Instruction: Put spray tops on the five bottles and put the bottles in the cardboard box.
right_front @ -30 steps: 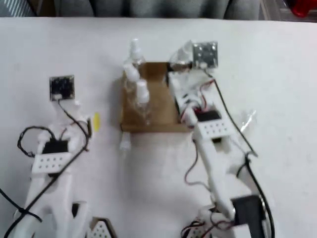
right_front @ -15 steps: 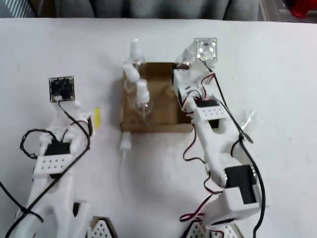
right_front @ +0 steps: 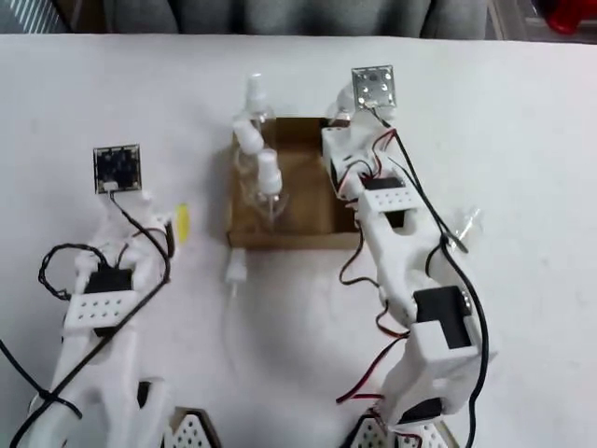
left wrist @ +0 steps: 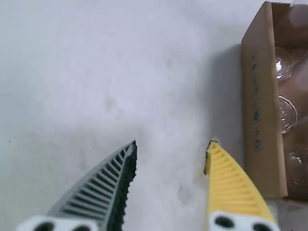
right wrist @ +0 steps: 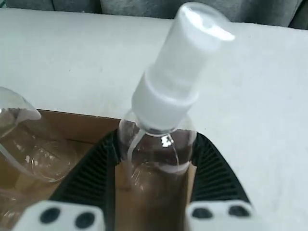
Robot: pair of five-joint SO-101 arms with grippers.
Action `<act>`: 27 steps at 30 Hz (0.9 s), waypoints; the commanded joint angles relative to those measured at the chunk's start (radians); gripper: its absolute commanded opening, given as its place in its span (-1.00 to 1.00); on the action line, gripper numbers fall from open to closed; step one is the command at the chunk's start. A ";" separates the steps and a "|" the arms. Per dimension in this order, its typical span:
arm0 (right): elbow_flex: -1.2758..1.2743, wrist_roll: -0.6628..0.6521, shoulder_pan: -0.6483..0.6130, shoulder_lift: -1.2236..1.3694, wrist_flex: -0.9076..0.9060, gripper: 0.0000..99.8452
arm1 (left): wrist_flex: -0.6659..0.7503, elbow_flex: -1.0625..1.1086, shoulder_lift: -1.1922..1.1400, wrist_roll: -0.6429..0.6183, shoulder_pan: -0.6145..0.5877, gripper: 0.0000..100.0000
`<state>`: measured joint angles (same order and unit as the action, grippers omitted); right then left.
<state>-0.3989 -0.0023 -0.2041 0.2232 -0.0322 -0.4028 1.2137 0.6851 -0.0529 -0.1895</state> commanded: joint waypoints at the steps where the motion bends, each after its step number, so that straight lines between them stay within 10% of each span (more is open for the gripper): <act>1: 0.055 -0.017 -0.004 -0.007 0.021 -0.96 | 0.023 -0.011 0.031 0.000 -0.005 -0.56; 27: 0.055 -0.018 -0.039 0.015 0.021 -0.96 | 0.023 -0.009 0.031 0.000 -0.007 -0.56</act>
<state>-0.3882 -0.0100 -0.2348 0.2432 -0.0292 -0.4028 1.2137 0.6851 -0.0529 -0.1895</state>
